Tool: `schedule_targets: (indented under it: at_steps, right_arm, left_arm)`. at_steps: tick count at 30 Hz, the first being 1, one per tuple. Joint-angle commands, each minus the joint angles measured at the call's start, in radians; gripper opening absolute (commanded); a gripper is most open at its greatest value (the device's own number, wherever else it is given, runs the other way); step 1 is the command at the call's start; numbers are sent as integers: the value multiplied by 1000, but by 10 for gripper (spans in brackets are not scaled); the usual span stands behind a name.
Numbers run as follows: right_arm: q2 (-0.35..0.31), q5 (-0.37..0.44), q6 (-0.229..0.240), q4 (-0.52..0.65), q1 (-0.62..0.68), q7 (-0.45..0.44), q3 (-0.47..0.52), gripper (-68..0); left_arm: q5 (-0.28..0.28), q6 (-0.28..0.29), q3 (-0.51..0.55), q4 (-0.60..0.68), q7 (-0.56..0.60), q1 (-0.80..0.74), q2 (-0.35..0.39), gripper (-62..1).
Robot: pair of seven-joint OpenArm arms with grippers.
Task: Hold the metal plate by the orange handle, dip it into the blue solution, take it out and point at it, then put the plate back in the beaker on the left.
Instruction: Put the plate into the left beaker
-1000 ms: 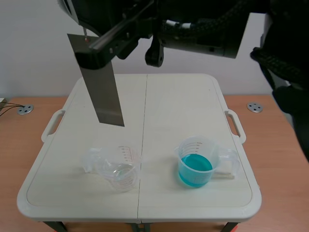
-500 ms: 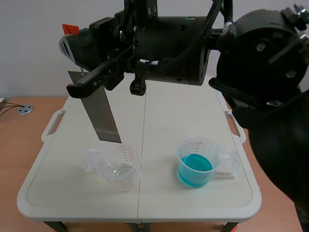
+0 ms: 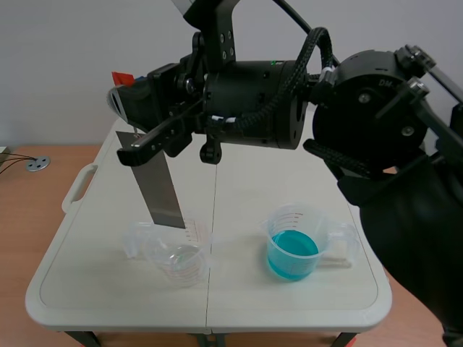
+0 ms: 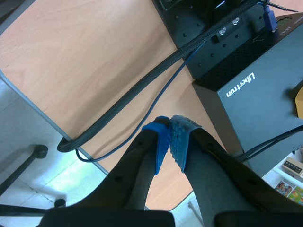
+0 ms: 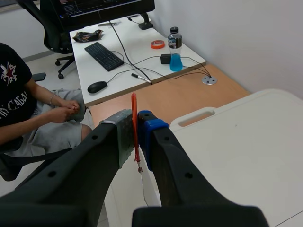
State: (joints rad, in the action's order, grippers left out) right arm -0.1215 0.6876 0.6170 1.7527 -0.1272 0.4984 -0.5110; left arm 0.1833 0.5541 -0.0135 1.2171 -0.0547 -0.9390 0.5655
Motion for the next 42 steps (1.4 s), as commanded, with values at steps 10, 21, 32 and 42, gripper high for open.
schedule_targets:
  at_steps: [10,21,32,42]
  right_arm:
    - [14,-8,0,-72,-25,-58,-1,-662]
    - [14,-31,1,-133,-25,-72,-34,-662]
    - [14,-50,3,-226,-25,-124,-44,-662]
    - [14,-90,3,-281,-22,-164,-75,-662]
  left_arm:
    - [6,9,-2,6,2,-10,0,-591]
    - [6,9,-2,6,-50,-11,0,-591]
    - [6,9,-2,6,-50,-10,0,-591]
    - [6,9,-2,6,-50,-10,0,-590]
